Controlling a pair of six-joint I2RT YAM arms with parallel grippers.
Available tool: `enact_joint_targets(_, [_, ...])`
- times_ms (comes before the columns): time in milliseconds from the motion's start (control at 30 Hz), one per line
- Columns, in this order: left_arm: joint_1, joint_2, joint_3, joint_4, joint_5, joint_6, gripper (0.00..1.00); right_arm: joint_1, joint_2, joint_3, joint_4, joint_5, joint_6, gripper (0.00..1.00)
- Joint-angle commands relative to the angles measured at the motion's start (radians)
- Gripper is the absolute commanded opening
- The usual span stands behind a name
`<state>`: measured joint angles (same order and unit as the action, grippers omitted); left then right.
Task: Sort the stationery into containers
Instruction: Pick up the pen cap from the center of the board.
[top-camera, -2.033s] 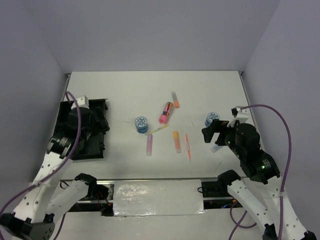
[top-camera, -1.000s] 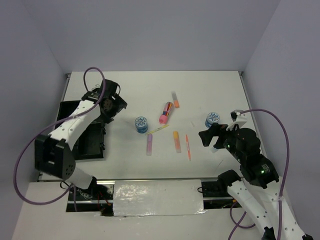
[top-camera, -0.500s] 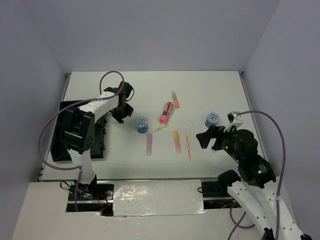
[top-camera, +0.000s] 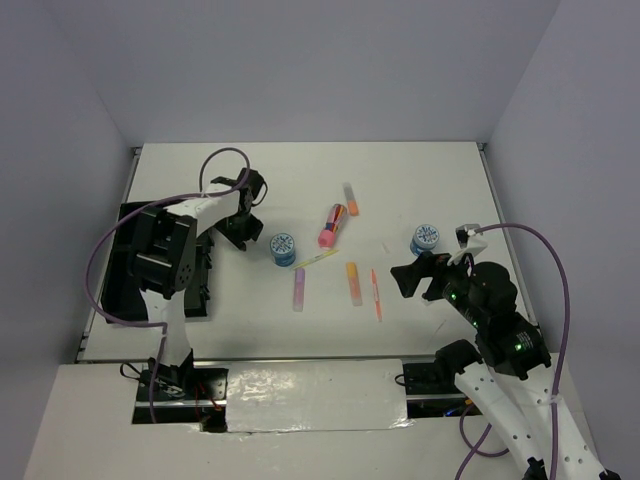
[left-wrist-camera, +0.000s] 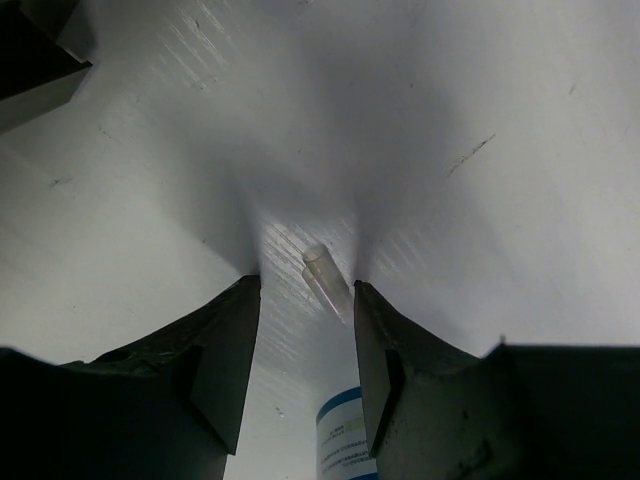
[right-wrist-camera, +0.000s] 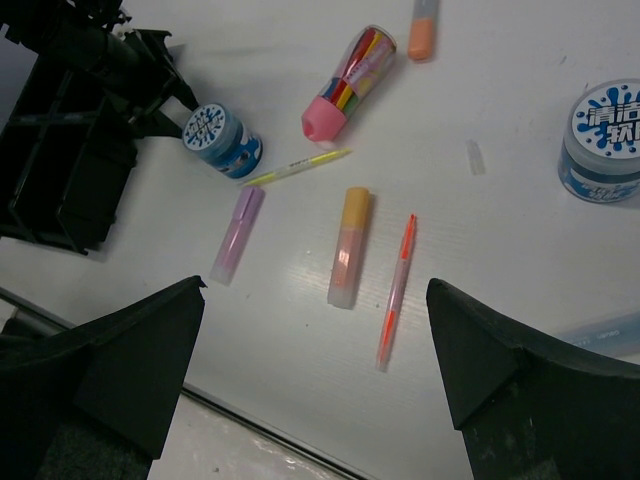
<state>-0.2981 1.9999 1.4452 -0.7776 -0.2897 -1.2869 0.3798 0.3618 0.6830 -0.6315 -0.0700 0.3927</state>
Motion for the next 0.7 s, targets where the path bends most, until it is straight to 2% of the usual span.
enact_joint_targets(0, [0.002,0.010,-0.003,0.006,-0.005,-0.005,0.54,0.004,-0.003,-0.005,0.056,-0.017,-0.003,1.00])
enact_joint_targets(167, [0.002,0.034,0.021,0.003,-0.009,-0.002,0.54,0.002,-0.017,-0.013,0.062,-0.022,-0.005,1.00])
enact_joint_targets(267, [0.002,0.037,0.004,0.009,-0.003,-0.006,0.45,0.004,-0.015,-0.011,0.064,-0.022,-0.005,1.00])
enact_joint_targets(433, [0.002,0.034,-0.054,0.044,0.014,-0.008,0.38,0.004,-0.009,-0.007,0.067,-0.025,-0.006,1.00])
enact_joint_targets(567, [0.002,0.030,-0.074,0.055,0.018,-0.005,0.19,0.004,-0.012,-0.010,0.065,-0.025,-0.008,1.00])
enact_joint_targets(600, [0.002,0.023,-0.091,0.060,0.018,0.004,0.13,0.002,-0.012,-0.010,0.067,-0.025,-0.006,1.00])
enact_joint_targets(633, [0.001,0.013,-0.100,0.069,0.018,0.015,0.02,0.002,-0.008,-0.010,0.067,-0.028,-0.006,1.00])
enact_joint_targets(667, [0.001,-0.013,-0.123,0.089,0.018,0.027,0.00,0.004,-0.007,-0.010,0.069,-0.030,-0.006,1.00])
